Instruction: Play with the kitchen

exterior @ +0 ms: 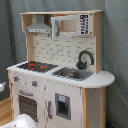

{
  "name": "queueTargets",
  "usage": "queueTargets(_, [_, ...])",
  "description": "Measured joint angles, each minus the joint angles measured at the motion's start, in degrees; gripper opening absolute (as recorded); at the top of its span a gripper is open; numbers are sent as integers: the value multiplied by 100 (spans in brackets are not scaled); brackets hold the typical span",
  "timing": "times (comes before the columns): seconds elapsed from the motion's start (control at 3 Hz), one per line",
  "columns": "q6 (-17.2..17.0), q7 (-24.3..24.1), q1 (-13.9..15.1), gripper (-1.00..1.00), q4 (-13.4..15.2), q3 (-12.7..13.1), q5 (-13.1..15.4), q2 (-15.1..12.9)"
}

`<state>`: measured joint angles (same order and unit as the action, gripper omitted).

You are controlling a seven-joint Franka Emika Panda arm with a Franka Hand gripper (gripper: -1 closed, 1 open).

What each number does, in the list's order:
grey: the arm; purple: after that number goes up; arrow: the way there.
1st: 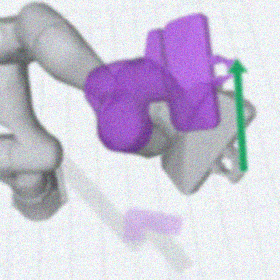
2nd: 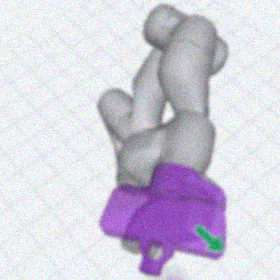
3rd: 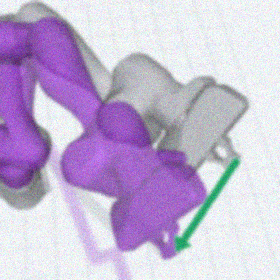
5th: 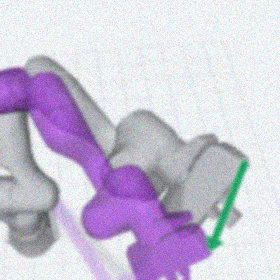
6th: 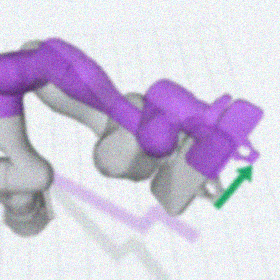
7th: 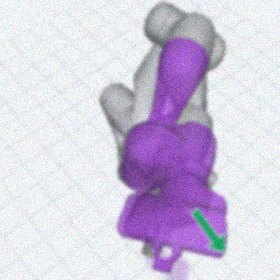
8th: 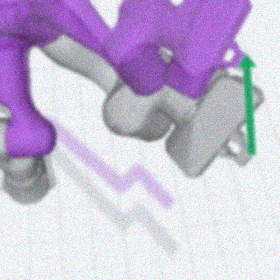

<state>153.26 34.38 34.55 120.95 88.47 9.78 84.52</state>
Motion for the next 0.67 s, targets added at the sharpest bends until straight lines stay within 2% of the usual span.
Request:
queueTargets(0.33, [451, 298, -101, 100, 351, 1, 0, -2])
queueTargets(0.67, [868, 667, -118, 100, 585, 18, -1, -13])
